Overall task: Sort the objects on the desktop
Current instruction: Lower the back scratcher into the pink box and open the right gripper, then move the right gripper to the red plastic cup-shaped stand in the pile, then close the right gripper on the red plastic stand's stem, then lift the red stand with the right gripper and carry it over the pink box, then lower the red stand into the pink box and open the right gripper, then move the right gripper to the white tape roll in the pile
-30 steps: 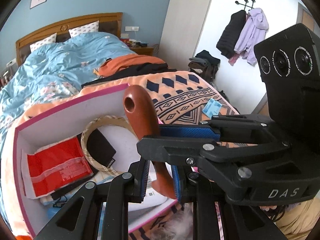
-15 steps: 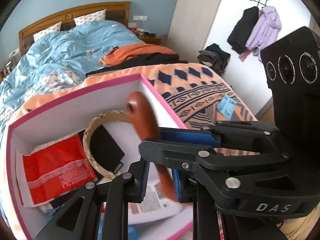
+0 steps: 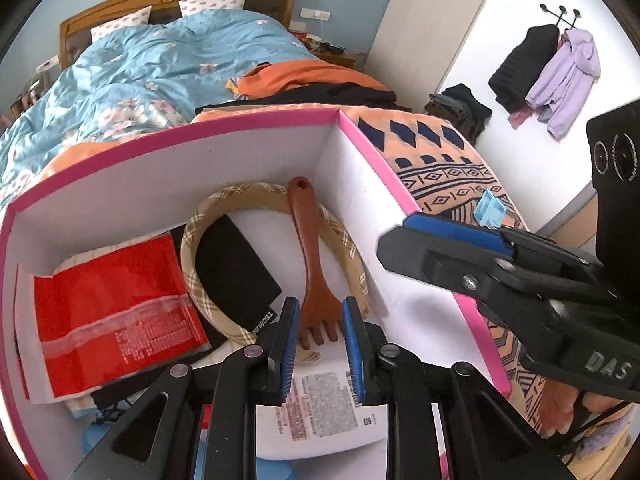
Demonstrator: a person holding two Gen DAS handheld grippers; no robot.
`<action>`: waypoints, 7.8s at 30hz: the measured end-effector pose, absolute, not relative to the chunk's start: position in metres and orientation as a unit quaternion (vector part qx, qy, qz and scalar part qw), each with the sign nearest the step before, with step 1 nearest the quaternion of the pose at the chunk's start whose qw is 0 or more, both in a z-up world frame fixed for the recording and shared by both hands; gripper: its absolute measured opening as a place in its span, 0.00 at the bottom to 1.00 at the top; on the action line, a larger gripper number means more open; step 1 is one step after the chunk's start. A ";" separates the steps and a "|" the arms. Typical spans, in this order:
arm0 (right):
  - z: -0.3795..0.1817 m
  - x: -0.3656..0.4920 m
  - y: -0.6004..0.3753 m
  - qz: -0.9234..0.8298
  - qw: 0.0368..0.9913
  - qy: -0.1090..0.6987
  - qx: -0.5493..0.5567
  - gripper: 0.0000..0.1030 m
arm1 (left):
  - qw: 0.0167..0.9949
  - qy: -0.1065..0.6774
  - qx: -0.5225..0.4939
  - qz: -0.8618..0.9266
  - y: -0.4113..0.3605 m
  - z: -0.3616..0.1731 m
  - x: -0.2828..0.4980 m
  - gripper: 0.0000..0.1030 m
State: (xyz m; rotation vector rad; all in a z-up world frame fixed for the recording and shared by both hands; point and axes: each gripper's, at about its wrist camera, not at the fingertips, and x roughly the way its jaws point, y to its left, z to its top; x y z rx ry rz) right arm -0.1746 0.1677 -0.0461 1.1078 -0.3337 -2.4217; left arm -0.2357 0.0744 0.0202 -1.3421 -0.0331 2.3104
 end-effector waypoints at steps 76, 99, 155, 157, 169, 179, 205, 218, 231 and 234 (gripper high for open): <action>-0.070 0.077 0.236 -0.884 0.224 -0.053 0.407 0.26 | 0.456 0.080 -0.441 0.769 0.159 0.008 -0.015 0.44; -0.040 0.032 0.171 -0.877 0.313 -0.082 0.356 0.26 | 0.412 0.009 -0.405 0.816 0.112 0.026 -0.042 0.23; 0.000 -0.110 0.134 -0.868 0.333 -0.089 0.358 0.26 | 0.310 -0.033 -0.416 0.854 0.072 0.070 -0.171 0.23; -0.003 -0.117 0.134 -0.866 0.331 -0.090 0.364 0.26 | 0.305 -0.036 -0.423 0.853 0.072 0.065 -0.177 0.23; -0.021 -0.152 0.130 -0.856 0.322 -0.076 0.398 0.26 | 0.287 -0.041 -0.451 0.844 0.075 0.049 -0.205 0.23; -0.032 -0.175 0.122 -0.850 0.310 -0.056 0.421 0.26 | 0.268 -0.044 -0.475 0.837 0.077 0.037 -0.226 0.23; -0.053 -0.205 0.133 -0.864 0.229 -0.025 0.449 0.33 | 0.227 -0.045 -0.494 0.838 0.066 0.020 -0.252 0.23; -0.033 -0.134 0.156 -0.867 0.291 -0.071 0.397 0.37 | 0.264 -0.022 -0.414 0.871 0.063 0.065 -0.181 0.27; -0.029 -0.025 0.187 -0.888 0.311 -0.036 0.337 0.41 | 0.325 0.039 -0.381 0.865 0.089 0.065 -0.088 0.33; -0.047 -0.013 0.196 -0.888 0.295 -0.032 0.351 0.52 | 0.329 0.051 -0.398 0.854 0.102 0.048 -0.080 0.34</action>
